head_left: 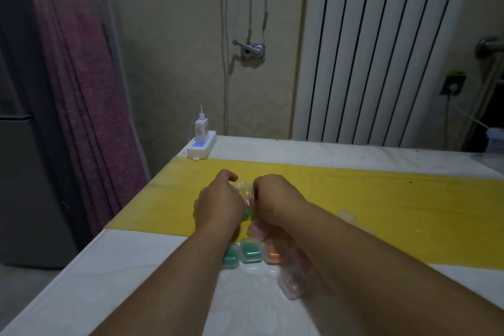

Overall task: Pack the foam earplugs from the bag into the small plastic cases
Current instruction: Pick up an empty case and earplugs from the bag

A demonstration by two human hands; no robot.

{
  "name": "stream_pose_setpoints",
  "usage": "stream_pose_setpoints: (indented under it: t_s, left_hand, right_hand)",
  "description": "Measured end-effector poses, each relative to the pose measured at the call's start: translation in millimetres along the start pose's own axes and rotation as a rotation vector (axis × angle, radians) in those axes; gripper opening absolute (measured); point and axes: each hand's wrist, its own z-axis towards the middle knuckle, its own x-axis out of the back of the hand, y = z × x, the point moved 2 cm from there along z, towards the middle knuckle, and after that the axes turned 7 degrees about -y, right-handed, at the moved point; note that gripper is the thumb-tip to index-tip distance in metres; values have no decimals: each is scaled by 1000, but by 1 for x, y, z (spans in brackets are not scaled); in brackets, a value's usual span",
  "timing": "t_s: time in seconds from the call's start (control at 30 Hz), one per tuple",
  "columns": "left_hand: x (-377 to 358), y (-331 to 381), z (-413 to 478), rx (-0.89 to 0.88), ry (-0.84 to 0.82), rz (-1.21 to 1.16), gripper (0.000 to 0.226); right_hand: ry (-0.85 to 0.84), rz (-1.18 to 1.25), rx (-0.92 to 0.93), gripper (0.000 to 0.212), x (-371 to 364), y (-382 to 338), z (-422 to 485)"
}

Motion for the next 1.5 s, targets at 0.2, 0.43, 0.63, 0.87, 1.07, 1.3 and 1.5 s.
stream_pose_setpoints:
  t_s: [0.2,0.43,0.63,0.87,1.07,1.3,1.5]
  left_hand:
    - [3,1,-3,26,-38,7,33]
    - [7,3,-7,26,-28,33,29]
    - [17,16,-19,-46,28,218,36]
    - [25,50,-43,-438,307,397,25]
    - [8,67,-71,-532,-322,-323,11]
    - [-9,68,-77,-463,-465,-425,10]
    - [-7,66,-78,-336,-481,-569,18]
  right_hand:
    - [145,92,27,14,16,6,-13]
    - [302,415,7,18,30,41,-45]
    - [262,631,15,30,24,72,-74]
    - [263,764,-9,25,32,93,-102]
    - [309,810,23,28,24,100,-112]
    - [289,766,89,22,19,102,-108]
    - [308,918,16,15,21,111,-112]
